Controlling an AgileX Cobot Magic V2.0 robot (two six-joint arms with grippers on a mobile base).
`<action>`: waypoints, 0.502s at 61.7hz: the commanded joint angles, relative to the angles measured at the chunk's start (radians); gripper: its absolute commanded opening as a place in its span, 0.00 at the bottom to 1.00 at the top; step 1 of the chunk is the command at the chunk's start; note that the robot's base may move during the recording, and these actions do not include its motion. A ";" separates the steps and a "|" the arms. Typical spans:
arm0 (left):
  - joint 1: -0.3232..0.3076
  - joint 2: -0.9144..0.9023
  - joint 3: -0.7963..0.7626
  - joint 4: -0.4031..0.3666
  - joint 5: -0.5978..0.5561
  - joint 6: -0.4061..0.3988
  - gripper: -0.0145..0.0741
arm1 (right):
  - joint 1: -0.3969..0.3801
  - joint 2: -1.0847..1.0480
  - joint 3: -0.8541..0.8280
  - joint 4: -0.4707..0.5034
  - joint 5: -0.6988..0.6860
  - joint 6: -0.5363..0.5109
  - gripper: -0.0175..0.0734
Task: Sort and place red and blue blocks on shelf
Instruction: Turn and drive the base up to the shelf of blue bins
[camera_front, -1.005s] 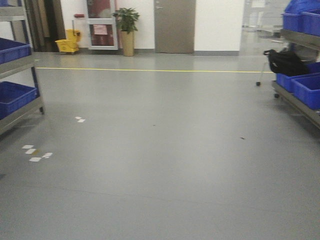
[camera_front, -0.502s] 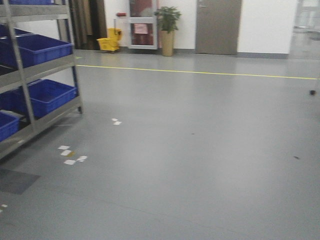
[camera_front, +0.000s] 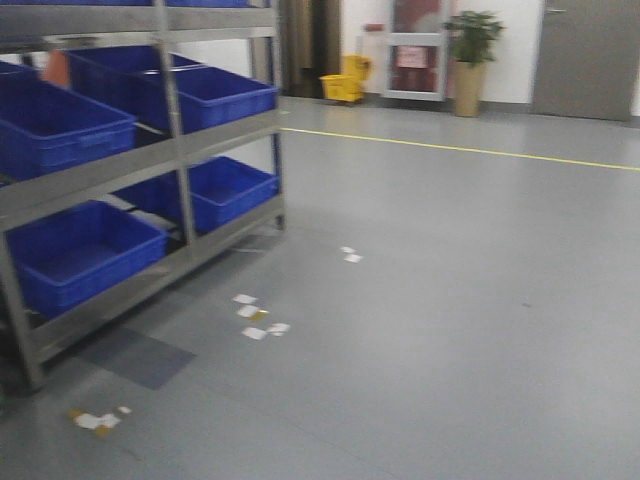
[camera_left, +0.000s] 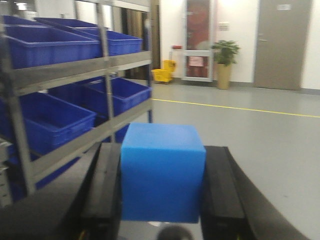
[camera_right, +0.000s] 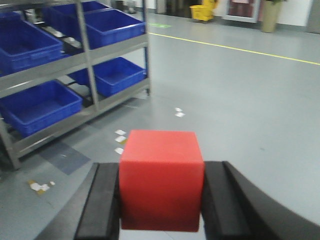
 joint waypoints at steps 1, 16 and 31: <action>0.000 0.008 -0.028 0.000 -0.089 0.000 0.30 | -0.006 0.005 -0.028 -0.011 -0.087 -0.007 0.61; 0.000 0.008 -0.028 0.000 -0.089 0.000 0.30 | -0.006 0.005 -0.028 -0.011 -0.087 -0.007 0.61; 0.000 0.008 -0.028 0.000 -0.089 0.000 0.30 | -0.006 0.005 -0.028 -0.011 -0.087 -0.007 0.61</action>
